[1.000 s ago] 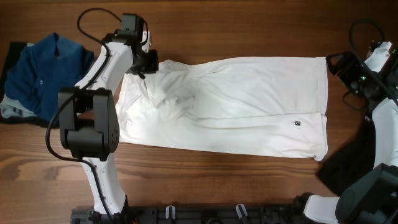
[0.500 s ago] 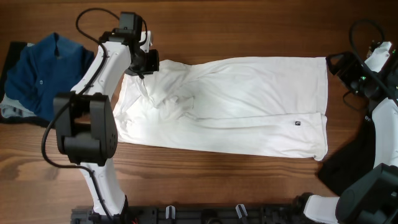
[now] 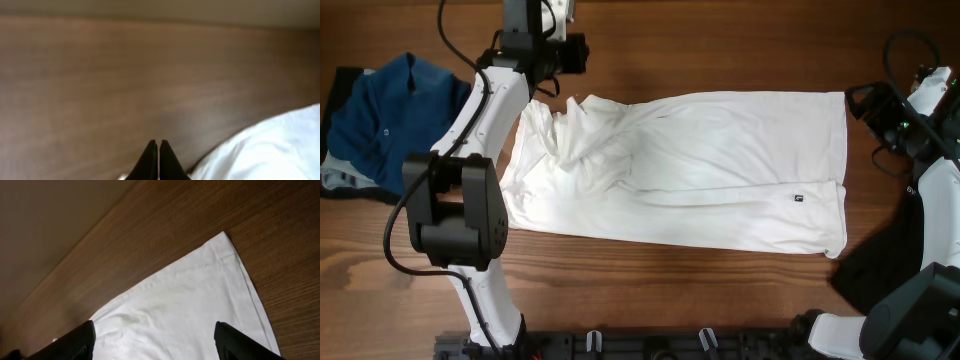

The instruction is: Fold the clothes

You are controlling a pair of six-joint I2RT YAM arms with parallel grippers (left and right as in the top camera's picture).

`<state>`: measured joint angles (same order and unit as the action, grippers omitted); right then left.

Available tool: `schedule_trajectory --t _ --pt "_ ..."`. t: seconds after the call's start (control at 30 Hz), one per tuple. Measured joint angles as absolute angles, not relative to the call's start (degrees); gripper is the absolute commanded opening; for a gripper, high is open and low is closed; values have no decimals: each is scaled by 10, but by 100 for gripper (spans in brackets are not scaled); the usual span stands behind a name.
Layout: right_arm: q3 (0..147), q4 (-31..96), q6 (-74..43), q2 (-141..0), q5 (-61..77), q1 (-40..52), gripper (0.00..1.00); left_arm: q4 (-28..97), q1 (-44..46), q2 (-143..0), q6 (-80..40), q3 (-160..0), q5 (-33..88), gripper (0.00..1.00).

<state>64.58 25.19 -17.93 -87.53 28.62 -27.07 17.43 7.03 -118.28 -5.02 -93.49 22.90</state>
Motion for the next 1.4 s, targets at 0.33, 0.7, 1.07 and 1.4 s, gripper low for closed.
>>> schedule_trajectory --t 0.33,0.7,1.07,1.4 --pt "646 261 -179 -875 284 -271 77 392 71 -1181 -68 -936 170 17" --pt "646 267 -179 -882 284 -271 77 587 55 -1181 -119 -934 109 26" --pt "646 270 -180 -882 284 -271 77 497 34 -1181 -141 -867 110 34" --pt "646 270 -189 -882 284 -271 77 462 34 -1181 -144 -854 175 18"
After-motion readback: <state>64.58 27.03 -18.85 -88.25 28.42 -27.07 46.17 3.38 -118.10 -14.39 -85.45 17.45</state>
